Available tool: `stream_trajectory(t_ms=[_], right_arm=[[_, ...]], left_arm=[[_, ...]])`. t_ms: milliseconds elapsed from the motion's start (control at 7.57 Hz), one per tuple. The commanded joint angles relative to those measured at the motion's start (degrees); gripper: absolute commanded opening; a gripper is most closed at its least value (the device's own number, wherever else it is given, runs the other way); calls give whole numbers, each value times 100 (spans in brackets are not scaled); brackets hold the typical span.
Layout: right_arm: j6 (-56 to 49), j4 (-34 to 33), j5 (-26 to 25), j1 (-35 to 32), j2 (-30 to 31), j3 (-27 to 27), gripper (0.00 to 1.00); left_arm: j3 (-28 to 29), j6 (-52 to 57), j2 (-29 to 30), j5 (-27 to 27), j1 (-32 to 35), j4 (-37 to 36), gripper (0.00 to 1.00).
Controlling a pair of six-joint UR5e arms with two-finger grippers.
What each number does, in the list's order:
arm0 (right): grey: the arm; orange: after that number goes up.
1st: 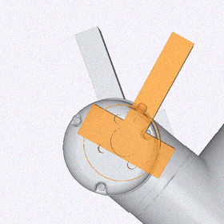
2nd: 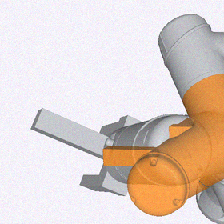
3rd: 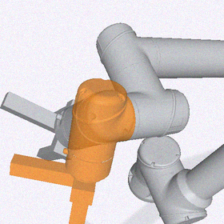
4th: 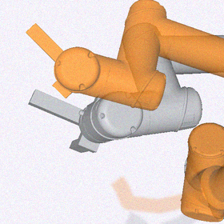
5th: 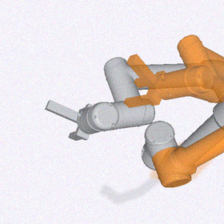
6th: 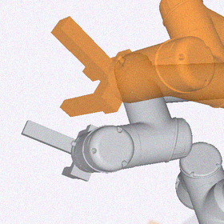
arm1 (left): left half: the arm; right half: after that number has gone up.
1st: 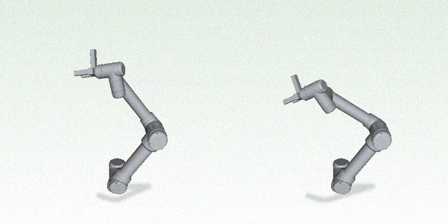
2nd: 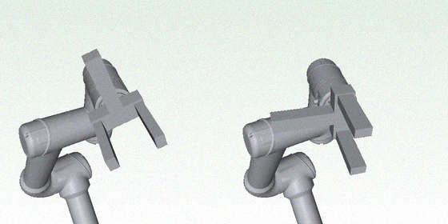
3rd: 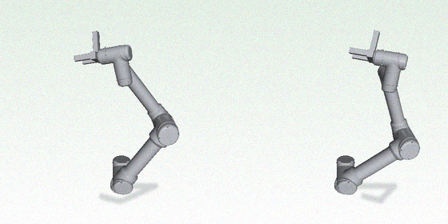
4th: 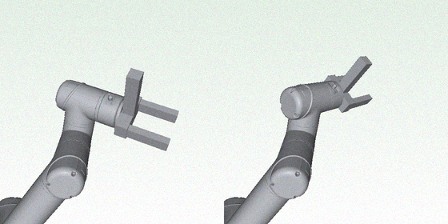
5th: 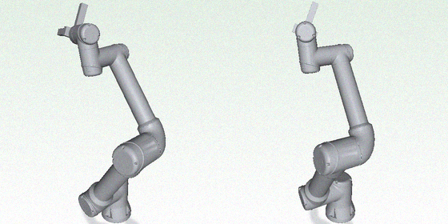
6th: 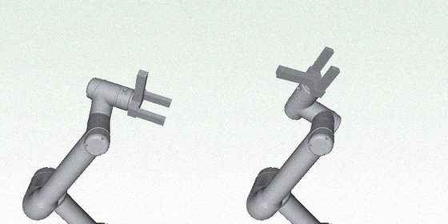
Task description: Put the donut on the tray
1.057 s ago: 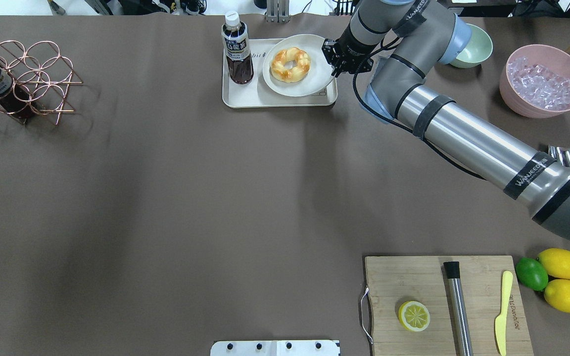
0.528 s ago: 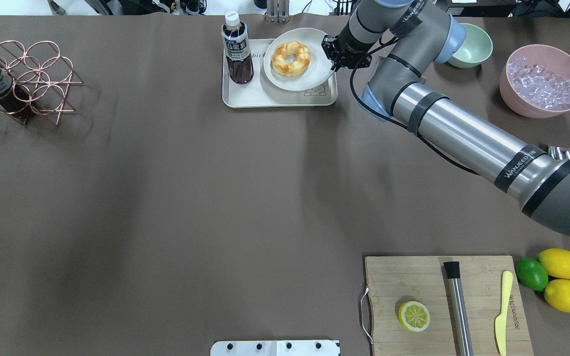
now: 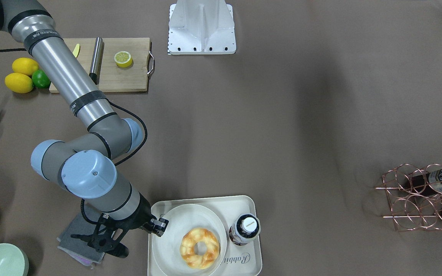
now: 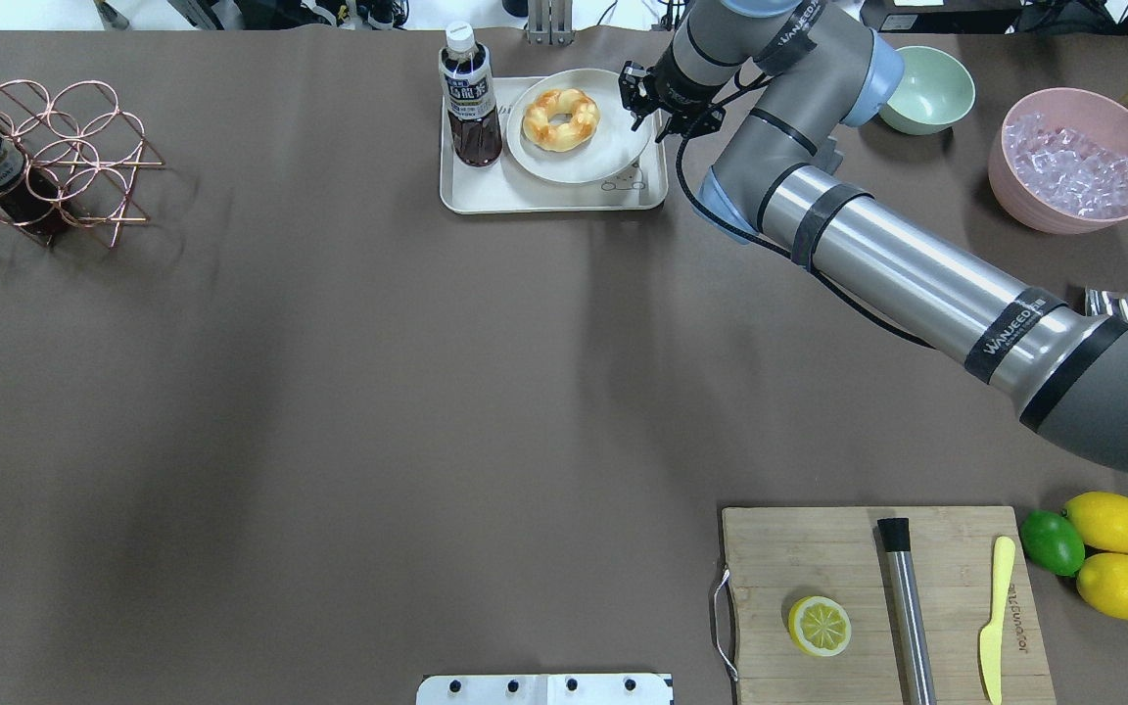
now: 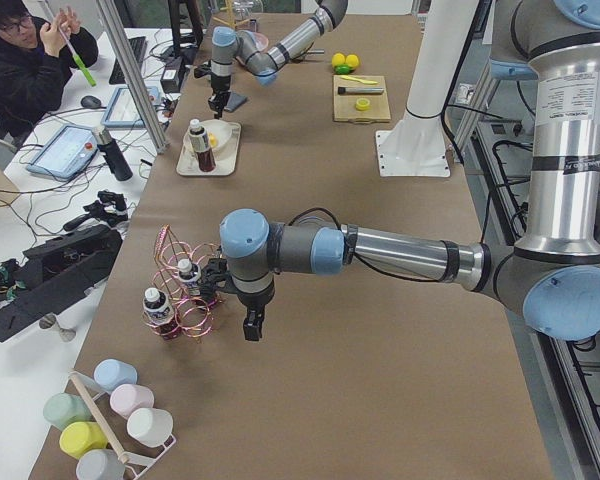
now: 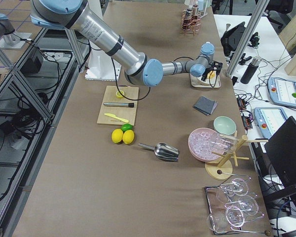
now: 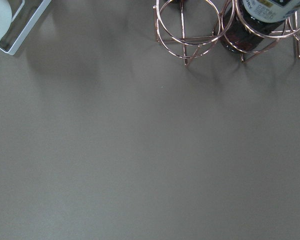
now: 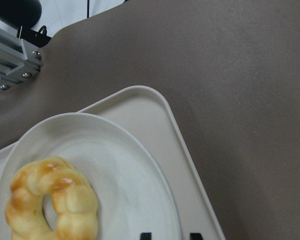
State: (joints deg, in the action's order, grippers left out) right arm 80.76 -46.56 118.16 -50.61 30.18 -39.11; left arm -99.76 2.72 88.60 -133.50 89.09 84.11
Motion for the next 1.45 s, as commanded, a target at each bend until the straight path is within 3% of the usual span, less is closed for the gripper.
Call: stream_trajectory(t_ms=[0,264,396,660,792,1189,1321], right_arm=[[-25,6,-144,16,40,-9,100],[-575,-55,74,-194,241,-166,100],[-1057,-255,441,-422,686,-733,100],[-1859,-2120,805,-678,1530,-2566,100],[-2123,-2712,849,-731,1795,-3098,100],[-3105,-3585,1314,-1239,3146,-4740,100],[-3797,-4215,1384,-1372,3682,-5364,100]], left_arm=[[-26,17,218,9,125,-446,98],[-44,18,236,9,240,-466,98],[-52,18,254,0,240,-466,98],[-52,18,333,0,240,-475,98],[-78,9,333,-9,240,-475,98],[-87,9,324,-9,214,-475,98],[-44,9,333,-9,214,-475,98]])
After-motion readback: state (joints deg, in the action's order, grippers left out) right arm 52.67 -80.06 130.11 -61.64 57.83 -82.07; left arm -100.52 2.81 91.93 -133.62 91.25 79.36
